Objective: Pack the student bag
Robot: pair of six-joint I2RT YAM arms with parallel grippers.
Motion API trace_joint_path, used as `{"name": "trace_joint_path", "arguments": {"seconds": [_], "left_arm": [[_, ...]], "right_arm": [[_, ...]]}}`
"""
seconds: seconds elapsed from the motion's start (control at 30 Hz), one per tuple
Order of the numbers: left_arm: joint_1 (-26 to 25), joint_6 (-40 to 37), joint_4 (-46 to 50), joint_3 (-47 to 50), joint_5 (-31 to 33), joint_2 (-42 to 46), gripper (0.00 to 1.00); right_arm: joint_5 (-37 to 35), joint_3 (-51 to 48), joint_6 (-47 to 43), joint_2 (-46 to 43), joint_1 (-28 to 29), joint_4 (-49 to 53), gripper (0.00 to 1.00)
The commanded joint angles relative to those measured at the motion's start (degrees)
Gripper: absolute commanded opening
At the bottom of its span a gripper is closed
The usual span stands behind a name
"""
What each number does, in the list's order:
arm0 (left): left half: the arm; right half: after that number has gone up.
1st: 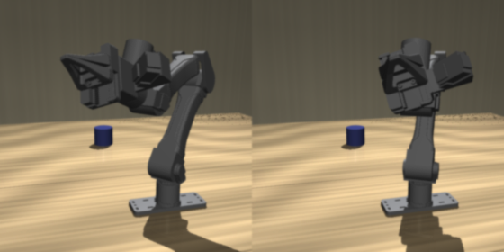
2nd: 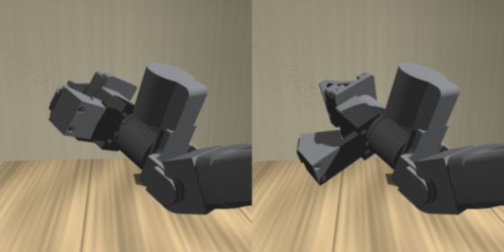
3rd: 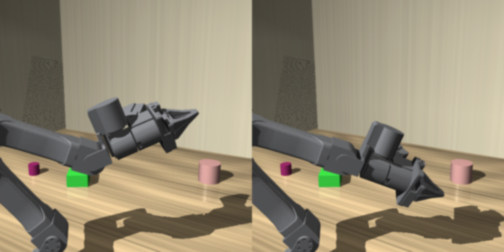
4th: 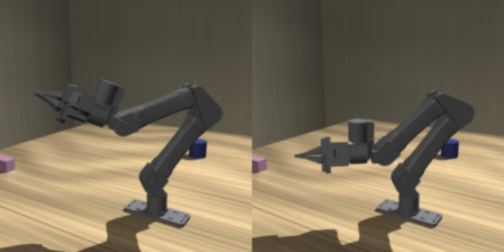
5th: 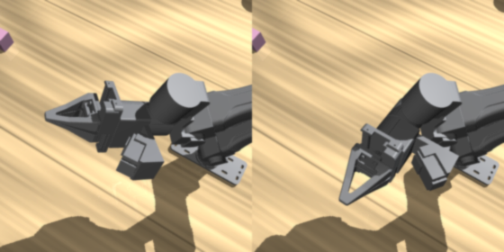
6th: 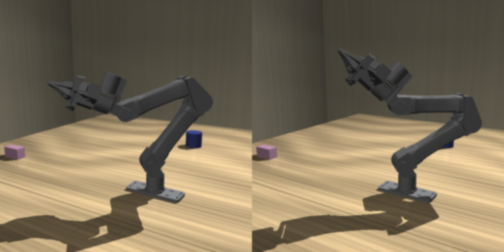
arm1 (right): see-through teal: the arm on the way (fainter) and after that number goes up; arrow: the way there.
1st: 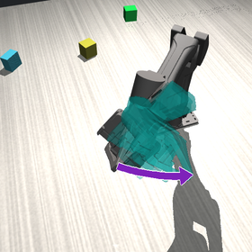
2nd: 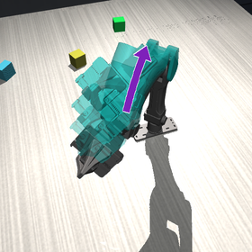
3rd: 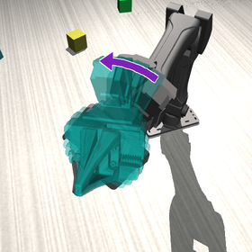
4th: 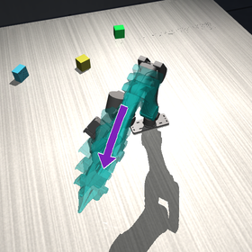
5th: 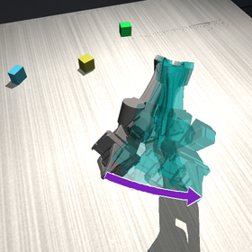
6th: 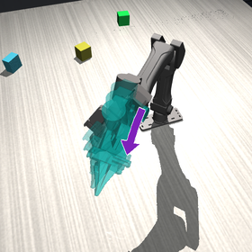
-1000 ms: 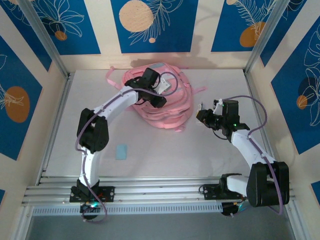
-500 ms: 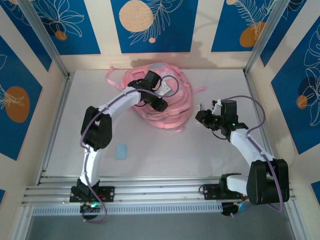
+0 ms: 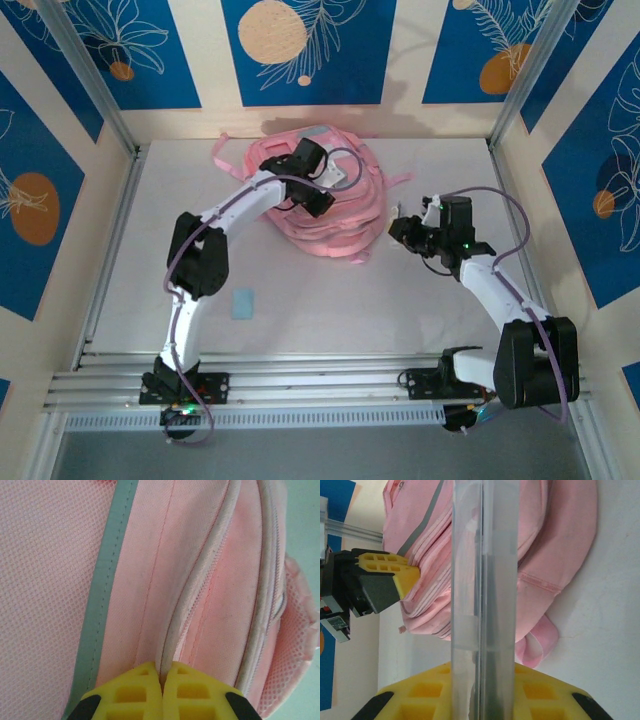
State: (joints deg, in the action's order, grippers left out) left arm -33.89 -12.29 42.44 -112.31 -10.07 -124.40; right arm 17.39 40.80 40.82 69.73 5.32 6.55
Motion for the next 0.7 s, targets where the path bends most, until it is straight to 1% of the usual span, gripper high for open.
{"name": "trace_joint_path", "arguments": {"seconds": [0.0, 0.2, 0.33, 0.47, 0.67], "left_arm": [[0.6, 4.2, 1.1, -2.5, -7.3, 1.7, 0.0], [2.6, 9.3, 1.5, -5.3, -10.0, 2.2, 0.0], [4.4, 15.0, -0.7, -5.5, -14.2, 2.9, 0.0], [4.9, 17.7, -2.8, -5.3, -13.8, 3.8, 0.0], [5.2, 22.4, -7.1, -3.7, -14.1, 4.8, 0.0]], "right_arm": [[0.6, 2.3, 0.6, 0.8, 1.1, -1.1, 0.01], [1.0, 4.1, 1.4, 3.0, 3.2, -2.3, 0.0], [1.2, 5.2, 3.3, 5.5, 5.3, -5.2, 0.0], [1.3, 7.7, 6.3, 9.6, 8.1, -9.9, 0.0], [-1.2, 14.3, 12.4, 18.3, 11.5, -15.0, 0.0]]}}
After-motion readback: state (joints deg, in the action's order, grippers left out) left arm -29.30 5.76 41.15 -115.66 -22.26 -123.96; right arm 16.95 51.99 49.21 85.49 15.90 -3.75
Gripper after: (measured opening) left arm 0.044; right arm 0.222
